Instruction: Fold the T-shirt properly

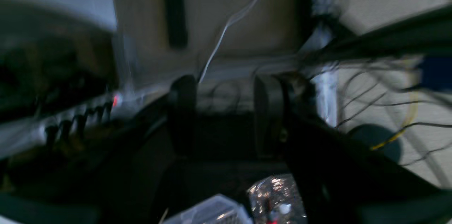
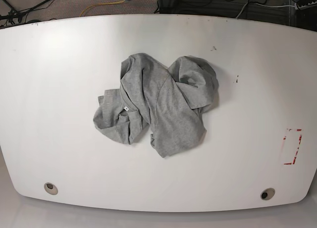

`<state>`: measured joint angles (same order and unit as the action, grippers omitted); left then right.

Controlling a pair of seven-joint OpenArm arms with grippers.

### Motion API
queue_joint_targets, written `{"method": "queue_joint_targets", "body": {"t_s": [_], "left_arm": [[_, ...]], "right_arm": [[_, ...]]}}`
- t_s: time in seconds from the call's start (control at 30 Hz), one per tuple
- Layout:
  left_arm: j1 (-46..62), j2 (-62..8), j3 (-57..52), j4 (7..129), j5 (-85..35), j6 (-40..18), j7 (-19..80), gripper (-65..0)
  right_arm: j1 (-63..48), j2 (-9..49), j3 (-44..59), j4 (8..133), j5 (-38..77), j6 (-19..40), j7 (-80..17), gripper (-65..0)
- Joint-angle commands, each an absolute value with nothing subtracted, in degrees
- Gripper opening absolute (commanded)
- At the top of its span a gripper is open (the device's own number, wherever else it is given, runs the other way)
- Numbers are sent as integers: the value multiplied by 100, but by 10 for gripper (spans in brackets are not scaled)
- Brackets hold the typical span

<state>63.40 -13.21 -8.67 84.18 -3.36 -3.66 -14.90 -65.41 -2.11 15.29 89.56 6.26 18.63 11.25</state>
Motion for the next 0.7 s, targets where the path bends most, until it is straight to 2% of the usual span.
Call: {"method": "queue_joint_targets", "body": {"t_s": [0.0, 0.2, 0.37, 0.67], "left_arm": [[6765, -1323, -989, 8919, -347, -330, -1560, -411], [7301, -1305, -1253, 9930, -374, -330, -1552, -411], [7451, -1305, -1455, 10527, -1007, -330, -1552, -411], [7459, -1323, -1842, 11029, -1763, -330, -1552, -411]], "right_arm": [[-6888, -242, 1552, 9376, 620, 1912, 1121, -506], [-7125, -251, 1552, 10369, 620, 1903, 760, -506], [-7011, -242, 1631, 11029, 620, 1895, 391, -506], [-5903, -189, 1710, 11582, 576, 1921, -637, -506]]}}
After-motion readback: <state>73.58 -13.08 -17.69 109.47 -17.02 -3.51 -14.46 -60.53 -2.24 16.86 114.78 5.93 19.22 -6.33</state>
